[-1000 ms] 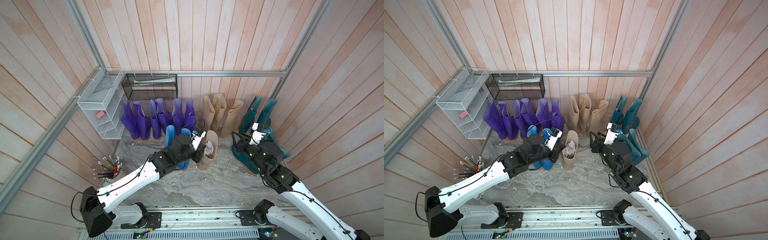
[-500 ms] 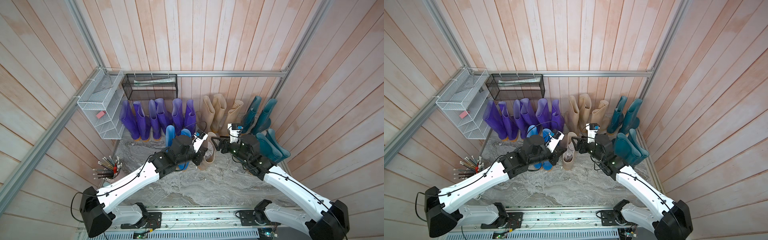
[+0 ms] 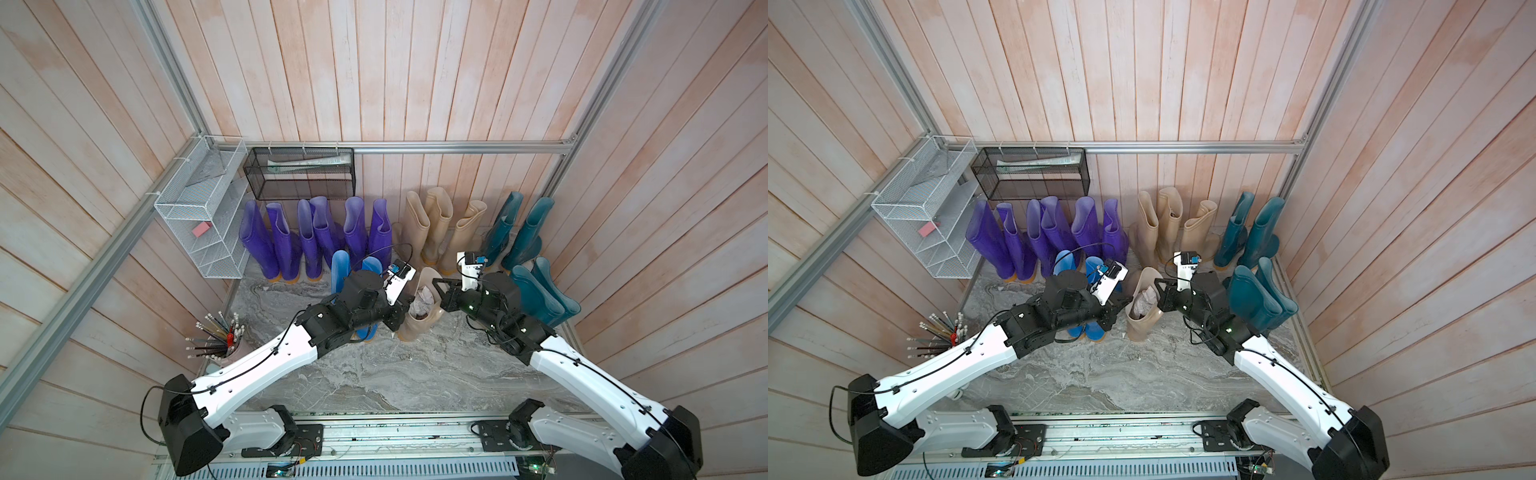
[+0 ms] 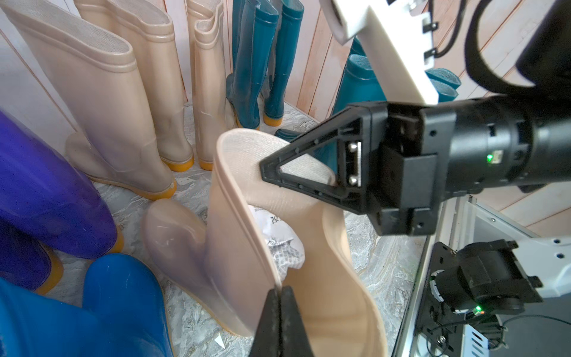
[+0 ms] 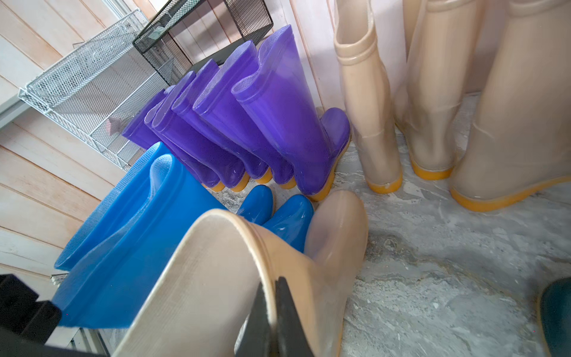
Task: Match and arrange rain boots in pairs
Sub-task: Adjust the rain boot at the center of the board.
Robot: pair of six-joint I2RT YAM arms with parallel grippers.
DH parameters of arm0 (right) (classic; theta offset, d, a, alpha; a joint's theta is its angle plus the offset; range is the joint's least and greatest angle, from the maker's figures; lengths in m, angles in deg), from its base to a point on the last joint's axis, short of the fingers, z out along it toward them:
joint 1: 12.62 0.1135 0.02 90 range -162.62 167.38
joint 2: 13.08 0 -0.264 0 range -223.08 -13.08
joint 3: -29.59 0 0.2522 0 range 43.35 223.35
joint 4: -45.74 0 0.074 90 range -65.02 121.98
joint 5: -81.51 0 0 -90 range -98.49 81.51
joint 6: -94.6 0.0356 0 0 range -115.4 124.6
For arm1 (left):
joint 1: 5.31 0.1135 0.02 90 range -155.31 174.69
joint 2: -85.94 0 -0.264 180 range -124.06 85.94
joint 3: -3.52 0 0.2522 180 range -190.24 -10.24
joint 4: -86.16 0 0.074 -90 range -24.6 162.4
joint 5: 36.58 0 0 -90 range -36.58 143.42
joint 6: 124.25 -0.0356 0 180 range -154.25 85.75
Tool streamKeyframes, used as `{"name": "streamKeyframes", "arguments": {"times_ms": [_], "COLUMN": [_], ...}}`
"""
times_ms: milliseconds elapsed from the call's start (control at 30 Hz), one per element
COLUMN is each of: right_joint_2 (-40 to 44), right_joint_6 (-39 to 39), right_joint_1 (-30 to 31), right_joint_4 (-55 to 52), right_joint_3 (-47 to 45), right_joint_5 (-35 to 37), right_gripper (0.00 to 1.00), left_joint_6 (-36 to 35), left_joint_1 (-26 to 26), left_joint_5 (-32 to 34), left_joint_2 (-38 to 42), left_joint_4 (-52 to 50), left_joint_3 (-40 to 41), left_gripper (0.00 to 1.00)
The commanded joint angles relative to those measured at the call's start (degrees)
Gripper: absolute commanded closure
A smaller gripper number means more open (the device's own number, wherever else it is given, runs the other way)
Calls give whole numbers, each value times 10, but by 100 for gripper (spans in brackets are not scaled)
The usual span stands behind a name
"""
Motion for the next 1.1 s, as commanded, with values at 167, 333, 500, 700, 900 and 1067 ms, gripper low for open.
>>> {"name": "streamKeyframes", "arguments": {"times_ms": [167,333,500,700,900,1067], "right_joint_2": [-49,-71,-79,-96,-106,-84], "right_joint_6": [-7,-11,-15,-18,-10,-44], "right_joint_1": [0,-5,-6,-13,-16,-16], "right_joint_4": [25,43,52,50,47,-2], "right_joint_3": [8,22,42,50,61,95], "right_joint_5": [0,-27,-28,-29,-57,-36], "right_gripper": [100,100,100,100,97,58], "left_joint_6": [-11,-6,-11,-8,-2,-4], "left_joint_1": [3,9,14,40,70,77], "left_joint_5": [49,55,64,47,23,38], "left_joint_2": [12,23,32,36,37,51], "left_joint_4": [-2,2,5,16,27,15], "left_joint_3": [1,3,0,12,37,36], "left_gripper": [100,100,100,100,100,100]}}
